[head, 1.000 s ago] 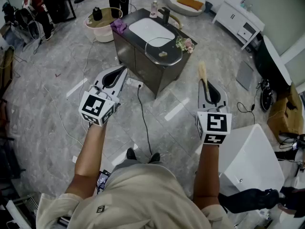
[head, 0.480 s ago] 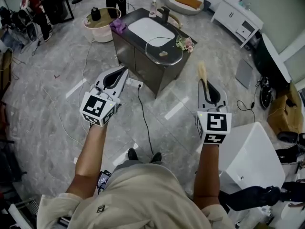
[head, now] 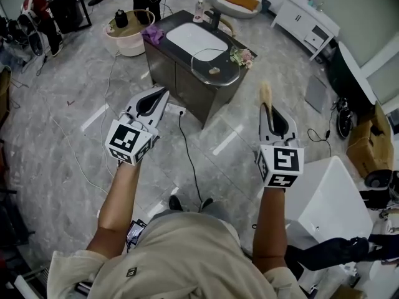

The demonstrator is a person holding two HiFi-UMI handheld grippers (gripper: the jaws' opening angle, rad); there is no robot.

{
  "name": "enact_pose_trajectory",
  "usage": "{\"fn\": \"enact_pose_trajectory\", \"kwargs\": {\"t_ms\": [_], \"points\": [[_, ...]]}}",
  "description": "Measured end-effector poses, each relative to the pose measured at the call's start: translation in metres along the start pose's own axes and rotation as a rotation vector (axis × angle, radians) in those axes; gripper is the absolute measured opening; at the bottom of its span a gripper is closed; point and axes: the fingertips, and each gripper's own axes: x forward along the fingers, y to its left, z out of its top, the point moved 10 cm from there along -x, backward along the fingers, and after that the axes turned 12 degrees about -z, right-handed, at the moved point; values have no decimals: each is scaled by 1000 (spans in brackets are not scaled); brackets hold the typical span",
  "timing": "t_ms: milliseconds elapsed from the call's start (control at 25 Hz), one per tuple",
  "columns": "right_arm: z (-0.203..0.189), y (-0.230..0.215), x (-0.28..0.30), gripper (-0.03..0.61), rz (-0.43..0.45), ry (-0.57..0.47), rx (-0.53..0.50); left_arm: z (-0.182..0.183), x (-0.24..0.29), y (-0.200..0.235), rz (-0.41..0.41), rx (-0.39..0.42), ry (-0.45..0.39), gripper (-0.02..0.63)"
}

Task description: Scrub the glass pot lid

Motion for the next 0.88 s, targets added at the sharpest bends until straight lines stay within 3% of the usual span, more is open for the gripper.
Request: {"fn": "enact_pose_trajectory", "kwargs": {"t_ms": [320, 880], "points": [[-4, -1, 28, 40, 5, 2, 6, -9, 12, 15, 5, -24, -1, 14], [-32, -54, 180, 40, 153, -10, 51, -23, 107, 50, 125, -23, 93, 14]]}}
